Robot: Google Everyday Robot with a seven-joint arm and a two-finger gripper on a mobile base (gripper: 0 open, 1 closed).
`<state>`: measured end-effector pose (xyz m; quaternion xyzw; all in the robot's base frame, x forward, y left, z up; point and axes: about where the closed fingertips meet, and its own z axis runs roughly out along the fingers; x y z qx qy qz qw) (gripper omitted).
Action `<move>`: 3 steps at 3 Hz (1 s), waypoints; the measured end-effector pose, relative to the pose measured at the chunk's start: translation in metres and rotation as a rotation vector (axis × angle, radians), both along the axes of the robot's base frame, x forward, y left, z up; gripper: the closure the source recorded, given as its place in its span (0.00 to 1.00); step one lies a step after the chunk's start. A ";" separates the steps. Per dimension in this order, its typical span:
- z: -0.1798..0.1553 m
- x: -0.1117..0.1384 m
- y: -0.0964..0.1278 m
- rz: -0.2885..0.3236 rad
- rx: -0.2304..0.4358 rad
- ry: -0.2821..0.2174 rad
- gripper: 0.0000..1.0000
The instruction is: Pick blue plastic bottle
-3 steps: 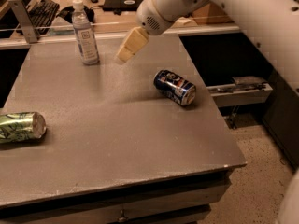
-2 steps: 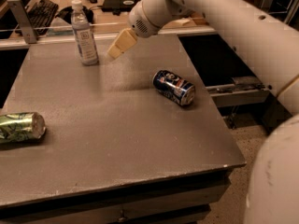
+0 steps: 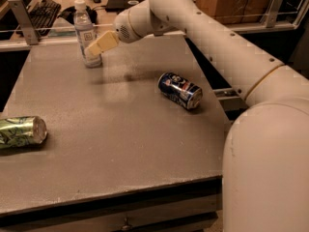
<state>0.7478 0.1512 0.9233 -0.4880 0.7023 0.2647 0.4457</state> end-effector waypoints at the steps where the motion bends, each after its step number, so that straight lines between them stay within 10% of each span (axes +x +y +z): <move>1: -0.003 0.003 0.029 0.031 0.070 0.004 0.00; 2: -0.007 0.005 0.054 0.040 0.114 -0.018 0.00; 3: -0.009 0.013 0.071 0.019 0.159 -0.037 0.26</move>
Offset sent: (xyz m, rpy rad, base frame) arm 0.0105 0.0789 -0.0064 0.1734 -0.0564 0.0365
